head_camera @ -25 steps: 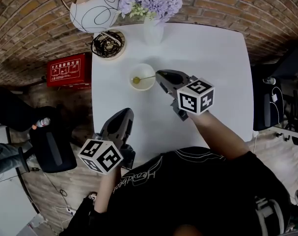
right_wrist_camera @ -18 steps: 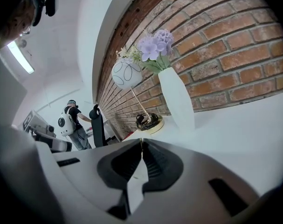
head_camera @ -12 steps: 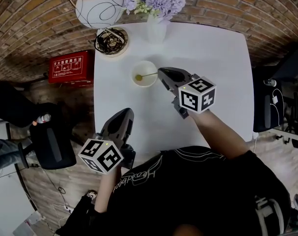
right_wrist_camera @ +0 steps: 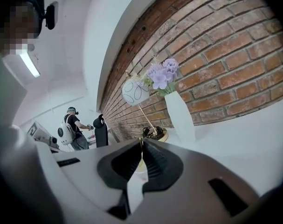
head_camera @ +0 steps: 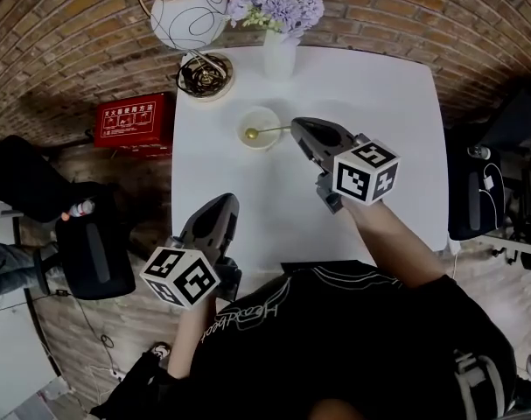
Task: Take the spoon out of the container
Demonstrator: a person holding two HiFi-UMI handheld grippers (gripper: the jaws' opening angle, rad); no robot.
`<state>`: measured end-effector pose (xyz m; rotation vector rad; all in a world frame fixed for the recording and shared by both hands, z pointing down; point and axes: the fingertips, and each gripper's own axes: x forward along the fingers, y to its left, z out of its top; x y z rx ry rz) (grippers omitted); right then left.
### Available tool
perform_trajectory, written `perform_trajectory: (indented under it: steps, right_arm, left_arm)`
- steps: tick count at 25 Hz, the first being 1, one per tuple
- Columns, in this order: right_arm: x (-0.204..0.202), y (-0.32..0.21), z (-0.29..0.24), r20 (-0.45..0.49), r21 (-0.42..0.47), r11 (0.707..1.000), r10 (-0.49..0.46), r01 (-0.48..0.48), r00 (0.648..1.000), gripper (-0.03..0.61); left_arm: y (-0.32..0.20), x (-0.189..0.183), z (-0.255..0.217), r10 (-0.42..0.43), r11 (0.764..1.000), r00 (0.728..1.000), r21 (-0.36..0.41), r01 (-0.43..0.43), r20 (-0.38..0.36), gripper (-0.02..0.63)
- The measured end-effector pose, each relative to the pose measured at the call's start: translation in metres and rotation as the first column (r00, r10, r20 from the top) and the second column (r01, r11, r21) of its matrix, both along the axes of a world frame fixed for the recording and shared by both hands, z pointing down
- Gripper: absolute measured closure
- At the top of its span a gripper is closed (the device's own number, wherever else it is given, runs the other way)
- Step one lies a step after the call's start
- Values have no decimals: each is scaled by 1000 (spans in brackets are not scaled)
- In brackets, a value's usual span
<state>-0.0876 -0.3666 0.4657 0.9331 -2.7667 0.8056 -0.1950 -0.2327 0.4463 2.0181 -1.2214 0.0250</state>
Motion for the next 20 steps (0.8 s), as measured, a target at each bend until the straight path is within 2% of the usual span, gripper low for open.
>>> perform_trajectory:
  steps: [8,20]
  right_arm:
    - [24,46,-44,44,56,998,1,-3,999,578]
    - [48,129,-86,51,134,989,-72,65,996,578]
  left_arm:
    - [25,12,-23,3,999,1000,50,-3,1,609]
    - [63,26,-55,2,991,1000,132,-5,26,609]
